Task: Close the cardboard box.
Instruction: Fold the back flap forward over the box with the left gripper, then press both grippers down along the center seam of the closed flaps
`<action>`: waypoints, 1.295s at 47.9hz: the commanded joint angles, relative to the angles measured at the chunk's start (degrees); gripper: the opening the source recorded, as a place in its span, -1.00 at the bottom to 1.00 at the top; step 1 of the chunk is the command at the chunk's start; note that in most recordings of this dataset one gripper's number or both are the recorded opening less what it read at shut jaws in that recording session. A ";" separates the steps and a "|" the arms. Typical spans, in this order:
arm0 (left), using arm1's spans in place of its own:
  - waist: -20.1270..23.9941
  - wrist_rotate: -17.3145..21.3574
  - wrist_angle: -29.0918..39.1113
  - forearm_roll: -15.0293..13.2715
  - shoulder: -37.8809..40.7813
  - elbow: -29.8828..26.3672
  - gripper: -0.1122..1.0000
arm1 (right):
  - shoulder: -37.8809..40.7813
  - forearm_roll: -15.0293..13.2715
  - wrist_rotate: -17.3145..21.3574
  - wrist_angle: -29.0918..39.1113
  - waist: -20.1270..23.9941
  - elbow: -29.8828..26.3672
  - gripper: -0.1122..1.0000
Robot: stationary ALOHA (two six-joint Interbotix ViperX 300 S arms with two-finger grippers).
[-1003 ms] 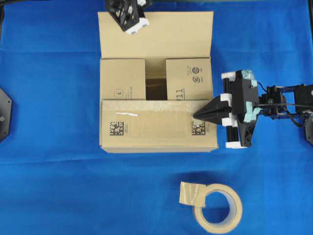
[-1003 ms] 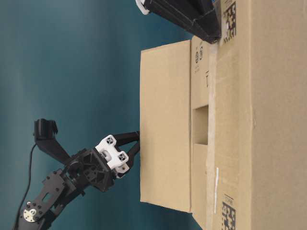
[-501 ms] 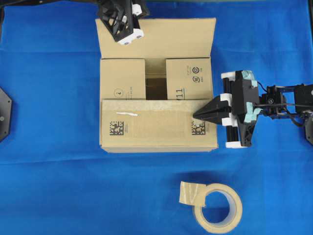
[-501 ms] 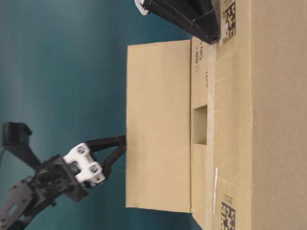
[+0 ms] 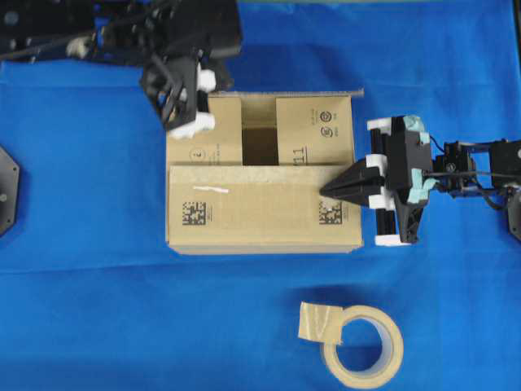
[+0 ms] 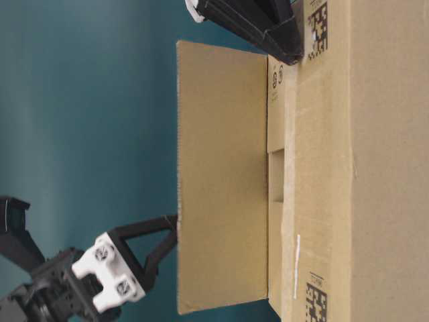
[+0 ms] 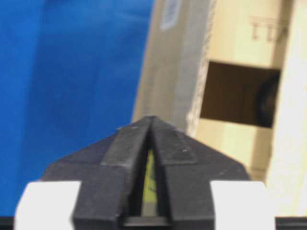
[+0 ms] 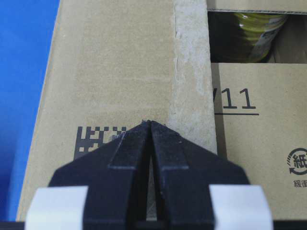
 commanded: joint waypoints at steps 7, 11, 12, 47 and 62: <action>-4.22 -4.92 -8.00 -0.09 -3.96 7.38 -0.79 | -0.44 -0.09 -0.09 -0.53 -0.70 -1.05 -0.79; -4.92 -6.94 -10.99 -0.09 -4.22 10.55 -0.79 | -0.44 -0.09 -0.09 -0.53 -0.97 -1.05 -0.79; -5.01 -7.73 -12.13 -0.09 -4.31 11.60 -0.79 | -0.44 -0.09 -0.09 -0.53 -1.14 -1.05 -0.79; -7.65 -14.68 -26.37 -0.09 -2.20 21.53 -0.79 | -0.44 -0.09 -0.09 -0.79 -4.57 -0.88 -0.79; -7.91 -14.68 -26.37 -0.09 -2.29 21.62 -0.79 | -0.44 -0.09 -0.09 -0.88 -7.03 0.62 -0.79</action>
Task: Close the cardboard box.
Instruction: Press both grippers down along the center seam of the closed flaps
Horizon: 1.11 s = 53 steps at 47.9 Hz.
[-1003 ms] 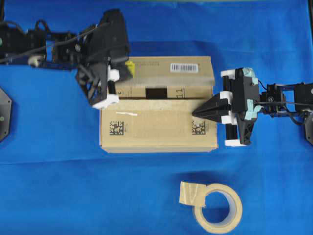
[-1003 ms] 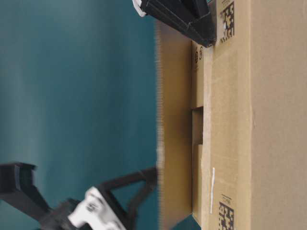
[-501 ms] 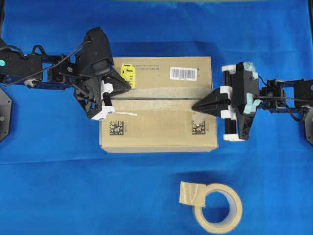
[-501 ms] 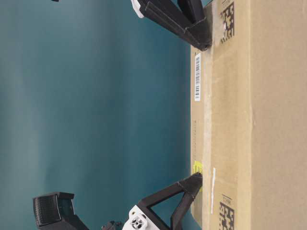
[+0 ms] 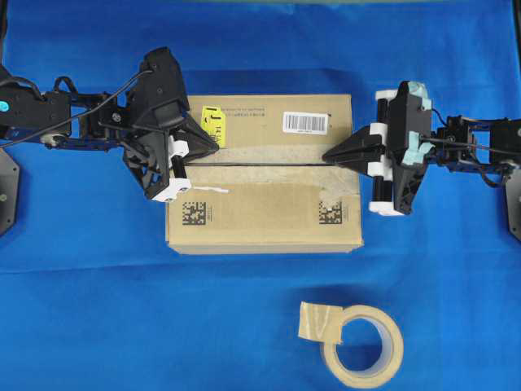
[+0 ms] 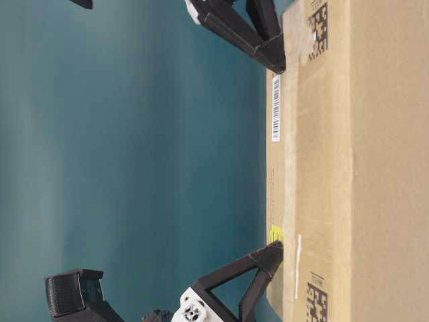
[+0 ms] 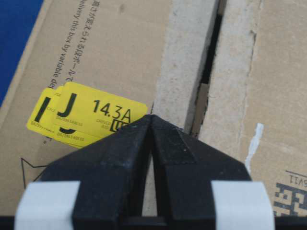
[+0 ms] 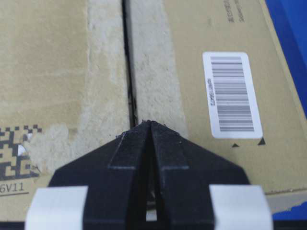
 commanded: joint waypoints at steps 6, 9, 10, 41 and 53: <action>-0.53 -0.09 -0.53 -0.09 -0.35 -0.26 -0.79 | -0.44 -0.09 0.00 -0.97 -0.18 0.35 -0.79; -0.53 -0.09 -0.97 -0.09 -0.35 -0.26 -0.79 | -0.44 -0.09 0.00 -1.23 -0.18 0.53 -0.79; -0.53 -0.09 -1.14 -0.09 -0.35 -0.26 -0.79 | -0.44 -0.09 -0.09 -1.41 -0.18 0.62 -0.79; -2.29 1.76 -23.12 0.18 -4.39 7.29 -0.79 | 0.26 -0.09 0.09 -5.89 -0.18 3.34 -0.79; -4.13 7.12 -43.86 0.18 -6.59 16.79 -0.79 | 0.18 -0.09 0.00 -6.33 -0.18 3.34 -0.79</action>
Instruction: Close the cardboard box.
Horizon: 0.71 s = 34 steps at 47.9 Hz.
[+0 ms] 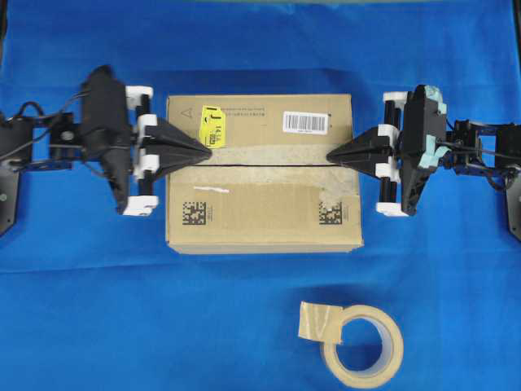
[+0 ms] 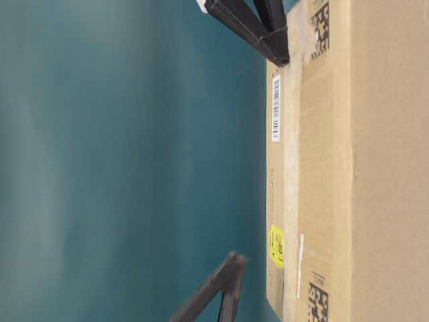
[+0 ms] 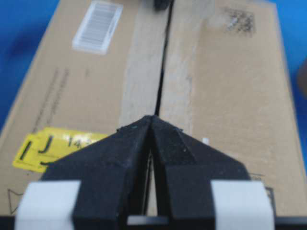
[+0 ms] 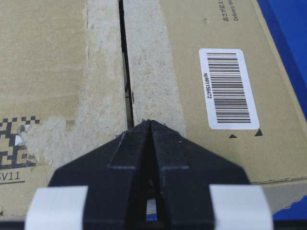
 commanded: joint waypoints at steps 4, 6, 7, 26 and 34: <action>-0.44 0.53 -8.53 0.18 -0.62 3.60 -0.79 | -0.26 0.00 0.00 -0.88 -0.09 -0.09 -0.79; -0.44 0.53 -9.67 0.09 -0.35 4.31 -0.79 | -0.26 0.00 0.00 -0.97 -0.09 -0.18 -0.79; -0.53 0.53 -10.20 0.09 -0.18 4.75 -0.79 | -0.26 0.00 0.00 -1.05 -0.09 -0.09 -0.79; -1.23 0.97 -19.86 0.18 7.38 6.77 -0.79 | -0.26 0.00 0.09 -1.23 -0.09 -0.09 -0.79; -1.41 0.97 -20.65 0.18 9.58 6.59 -0.79 | -0.26 0.00 0.09 -1.23 -0.09 -0.09 -0.79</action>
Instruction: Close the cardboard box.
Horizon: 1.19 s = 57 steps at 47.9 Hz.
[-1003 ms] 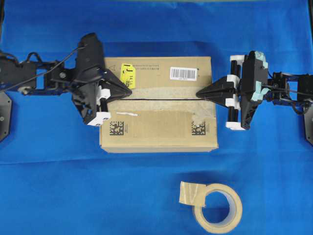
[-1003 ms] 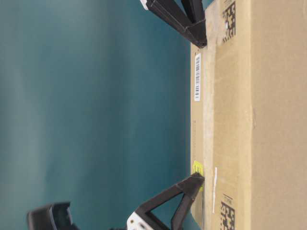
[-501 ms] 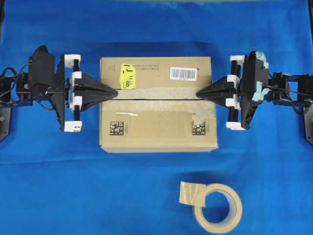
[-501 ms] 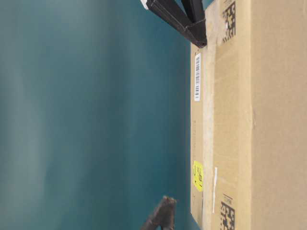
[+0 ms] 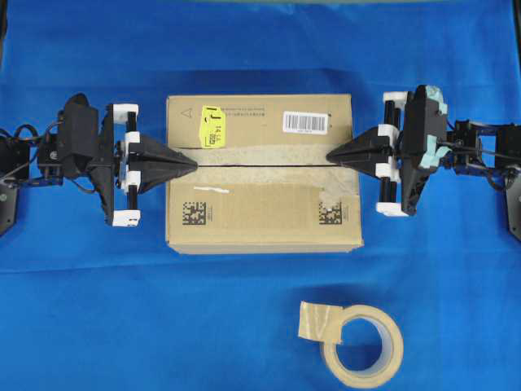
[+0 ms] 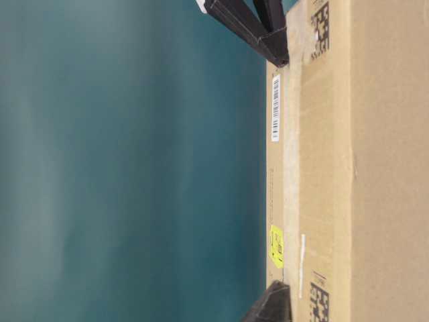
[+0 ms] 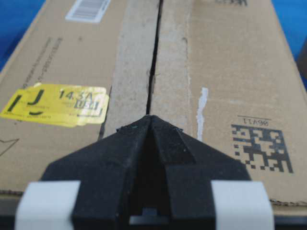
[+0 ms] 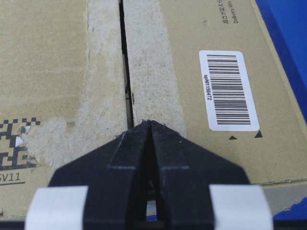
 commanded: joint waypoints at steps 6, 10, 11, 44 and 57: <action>-0.62 0.09 -1.05 0.09 0.35 -0.44 -0.79 | -0.18 -0.09 0.18 -0.26 -0.09 -0.35 -0.79; -0.62 0.09 -0.88 0.09 0.35 -0.18 -0.79 | -0.26 -0.09 0.18 -0.26 -0.09 -0.35 -0.79; -0.62 0.09 -0.88 0.09 0.35 -0.18 -0.79 | -0.26 -0.09 0.18 -0.26 -0.09 -0.44 -0.79; -0.62 -0.09 0.44 -0.26 1.05 -0.09 -0.79 | -0.26 0.09 0.70 -0.62 0.35 -0.53 -0.79; -0.62 -0.44 0.79 -0.18 1.14 -0.35 -0.79 | -0.35 0.09 0.79 -2.29 0.44 -0.62 -0.79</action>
